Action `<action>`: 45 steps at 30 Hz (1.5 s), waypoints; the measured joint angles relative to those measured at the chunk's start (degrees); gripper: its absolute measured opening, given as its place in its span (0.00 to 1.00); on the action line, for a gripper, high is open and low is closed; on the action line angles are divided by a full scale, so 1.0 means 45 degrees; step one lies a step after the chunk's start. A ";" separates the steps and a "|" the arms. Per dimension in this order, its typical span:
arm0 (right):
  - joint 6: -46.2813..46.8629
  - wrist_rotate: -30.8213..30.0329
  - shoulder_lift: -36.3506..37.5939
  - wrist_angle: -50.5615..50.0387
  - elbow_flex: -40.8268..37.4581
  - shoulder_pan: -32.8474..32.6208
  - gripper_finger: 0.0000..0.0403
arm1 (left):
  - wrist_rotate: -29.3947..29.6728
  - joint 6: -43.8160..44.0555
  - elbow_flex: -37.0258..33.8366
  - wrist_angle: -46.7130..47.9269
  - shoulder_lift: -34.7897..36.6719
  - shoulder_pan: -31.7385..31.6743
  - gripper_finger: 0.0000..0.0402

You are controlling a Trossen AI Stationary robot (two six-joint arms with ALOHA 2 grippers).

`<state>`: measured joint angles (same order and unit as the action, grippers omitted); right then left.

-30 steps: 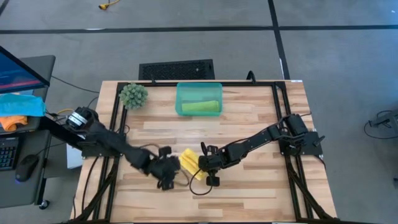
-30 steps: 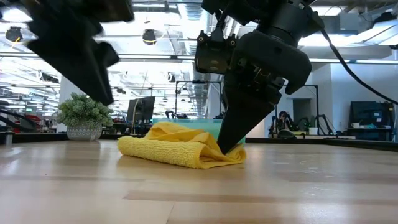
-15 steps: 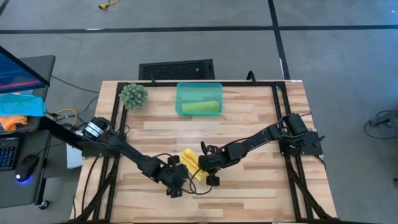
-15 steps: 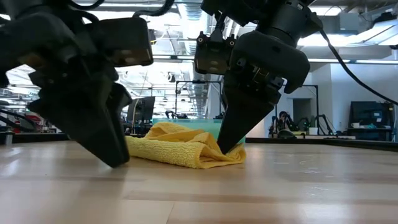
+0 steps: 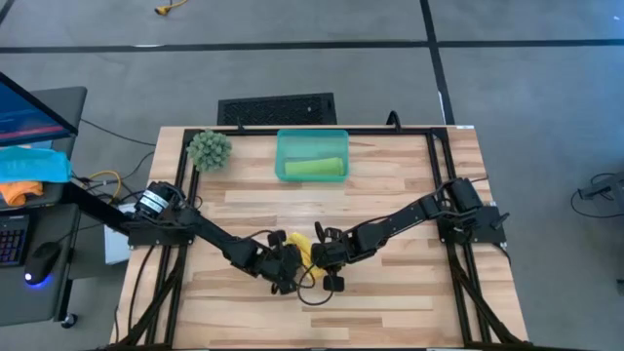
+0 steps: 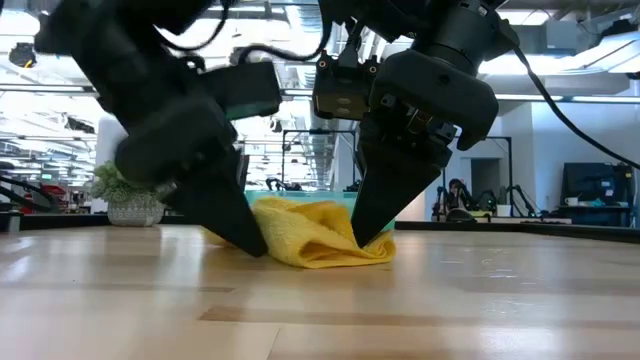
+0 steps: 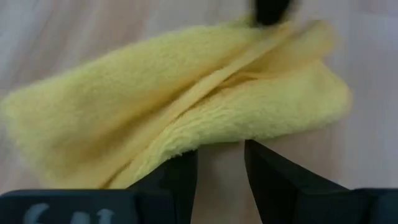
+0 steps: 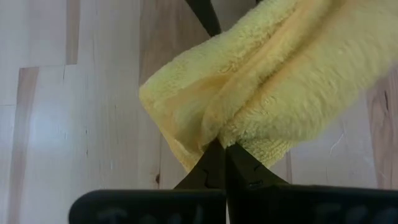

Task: Roll microfiber towels into tight, uniform cylinder then place into a basket
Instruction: Roll the yellow microfiber cloth

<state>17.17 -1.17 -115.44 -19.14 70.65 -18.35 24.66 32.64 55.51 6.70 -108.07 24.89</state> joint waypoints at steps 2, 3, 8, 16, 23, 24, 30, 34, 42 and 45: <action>0.0005 -0.0006 0.0000 0.0000 0.0000 0.0000 0.01 | 0.0164 -0.0164 -0.0010 -0.0029 -0.0021 -0.0093 0.32; 0.0002 -0.0007 0.0000 -0.0007 0.0000 0.0000 0.01 | 0.0305 -0.0308 -0.0010 -0.0054 -0.0023 -0.0090 0.32; 0.0000 -0.0009 0.0000 -0.0015 0.0000 0.0000 0.01 | 0.0500 -0.0824 -0.0024 -0.1157 -0.0034 0.0183 0.32; 0.0428 0.0296 0.0000 -0.0018 0.0000 0.0121 0.01 | 0.1268 -0.1191 0.0064 -0.1719 -0.0029 0.0357 0.32; 0.0549 0.0485 0.0000 -0.0019 0.0000 0.0126 0.01 | 0.1886 -0.2129 0.0990 -0.1719 -0.0014 0.0350 0.32; 0.0550 0.0525 0.0000 -0.0019 0.0000 0.0131 0.01 | 0.1976 -0.2161 0.1080 -0.1715 -0.0005 0.0311 0.32; 0.0552 0.0567 0.0000 -0.0016 0.0000 0.0128 0.01 | 0.1811 -0.1776 0.1144 -0.1511 -0.0035 -0.0412 0.32; 0.0669 0.0628 0.0005 -0.0110 -0.0016 0.0111 0.01 | 0.0847 -0.1333 0.1176 -0.1371 -0.0392 -0.0900 0.32; 0.0894 0.0675 0.0005 -0.0298 0.0000 0.0112 0.01 | 0.0984 -0.2039 0.1113 -0.0245 0.0274 -0.0774 0.32; 0.0947 0.0661 0.0005 -0.0282 0.0000 0.0107 0.01 | 0.0248 -0.1959 0.1127 0.0696 0.1135 -0.0303 0.32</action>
<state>21.43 1.80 -115.42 -20.40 70.65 -17.87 25.77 23.83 60.58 9.83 -102.97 23.53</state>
